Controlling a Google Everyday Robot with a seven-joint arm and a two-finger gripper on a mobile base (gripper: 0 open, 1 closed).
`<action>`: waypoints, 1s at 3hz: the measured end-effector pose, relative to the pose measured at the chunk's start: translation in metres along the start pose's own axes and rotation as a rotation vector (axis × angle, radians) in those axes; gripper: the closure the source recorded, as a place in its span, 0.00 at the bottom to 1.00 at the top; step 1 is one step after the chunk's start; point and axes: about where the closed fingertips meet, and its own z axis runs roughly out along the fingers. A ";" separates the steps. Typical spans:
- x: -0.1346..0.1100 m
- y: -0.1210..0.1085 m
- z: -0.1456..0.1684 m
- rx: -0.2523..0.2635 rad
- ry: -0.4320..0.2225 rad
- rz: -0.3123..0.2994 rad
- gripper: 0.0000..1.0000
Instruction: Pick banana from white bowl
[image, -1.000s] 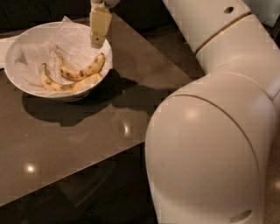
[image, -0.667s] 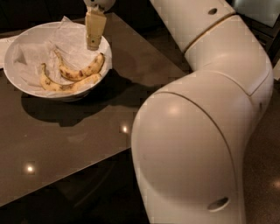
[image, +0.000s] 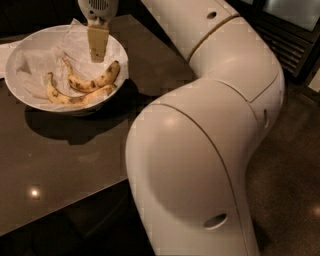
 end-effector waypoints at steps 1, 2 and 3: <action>-0.011 0.000 0.015 -0.017 0.026 -0.035 0.49; -0.021 0.001 0.027 -0.030 0.052 -0.069 0.48; -0.027 0.002 0.042 -0.053 0.075 -0.093 0.39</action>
Offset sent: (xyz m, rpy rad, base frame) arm -0.0338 0.0047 -0.0305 -0.2470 0.1478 0.1102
